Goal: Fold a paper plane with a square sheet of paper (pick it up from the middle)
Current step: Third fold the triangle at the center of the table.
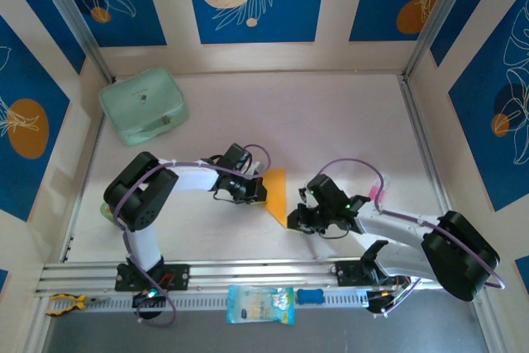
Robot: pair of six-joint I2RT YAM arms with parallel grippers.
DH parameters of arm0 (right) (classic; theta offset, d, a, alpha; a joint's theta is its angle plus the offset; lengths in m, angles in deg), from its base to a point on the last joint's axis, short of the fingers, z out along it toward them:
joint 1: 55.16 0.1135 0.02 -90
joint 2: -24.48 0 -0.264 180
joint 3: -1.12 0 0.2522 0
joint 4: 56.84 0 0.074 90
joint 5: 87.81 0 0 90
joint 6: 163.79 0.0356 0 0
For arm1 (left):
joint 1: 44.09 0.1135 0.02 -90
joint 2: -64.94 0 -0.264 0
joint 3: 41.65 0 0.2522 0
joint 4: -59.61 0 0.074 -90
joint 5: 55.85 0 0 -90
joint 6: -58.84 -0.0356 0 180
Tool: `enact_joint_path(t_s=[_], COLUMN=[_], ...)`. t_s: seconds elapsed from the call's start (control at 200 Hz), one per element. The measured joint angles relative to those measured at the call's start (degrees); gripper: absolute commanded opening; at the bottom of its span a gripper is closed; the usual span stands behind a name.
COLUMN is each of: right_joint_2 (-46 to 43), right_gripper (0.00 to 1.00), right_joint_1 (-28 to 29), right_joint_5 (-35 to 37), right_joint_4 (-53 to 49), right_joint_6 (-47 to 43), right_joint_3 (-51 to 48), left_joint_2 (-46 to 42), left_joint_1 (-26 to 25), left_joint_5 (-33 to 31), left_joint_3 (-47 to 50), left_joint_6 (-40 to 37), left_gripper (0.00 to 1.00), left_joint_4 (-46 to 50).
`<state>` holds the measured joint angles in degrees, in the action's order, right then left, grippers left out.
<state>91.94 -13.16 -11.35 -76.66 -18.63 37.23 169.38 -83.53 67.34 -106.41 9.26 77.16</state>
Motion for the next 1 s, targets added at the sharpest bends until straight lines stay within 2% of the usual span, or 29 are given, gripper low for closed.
enact_joint_path(t_s=[0.215,0.42,0.565,0.75,1.0], right_joint_2=[11.8,17.6,14.1,6.8,2.4], right_gripper=[0.12,0.13,0.13,0.13,0.13], right_joint_1=[-0.1,-0.2,-0.3,-0.3,-0.3], right_joint_5=[-0.9,-1.9,-2.3,-2.1,-1.7], right_joint_4=[5.5,9.2,12.4,10.7,3.4], right_joint_6=[-0.3,-0.2,0.2,0.9,0.7], right_joint_3=[7.7,6.1,1.2,-4.0,-1.5], left_joint_2=[0.0,0.0,0.0,0.0,0.0], left_joint_1=[0.0,0.1,0.0,0.0,0.1], left_joint_5=[0.0,0.0,0.2,0.2,0.2], left_joint_3=[0.0,0.0,0.1,0.1,0.1], left_joint_6=[0.0,0.0,0.0,0.0,0.0], left_gripper=[0.02,0.02,0.02,0.02,0.02], left_joint_4=[-0.1,-0.1,-0.1,-0.1,-0.1])
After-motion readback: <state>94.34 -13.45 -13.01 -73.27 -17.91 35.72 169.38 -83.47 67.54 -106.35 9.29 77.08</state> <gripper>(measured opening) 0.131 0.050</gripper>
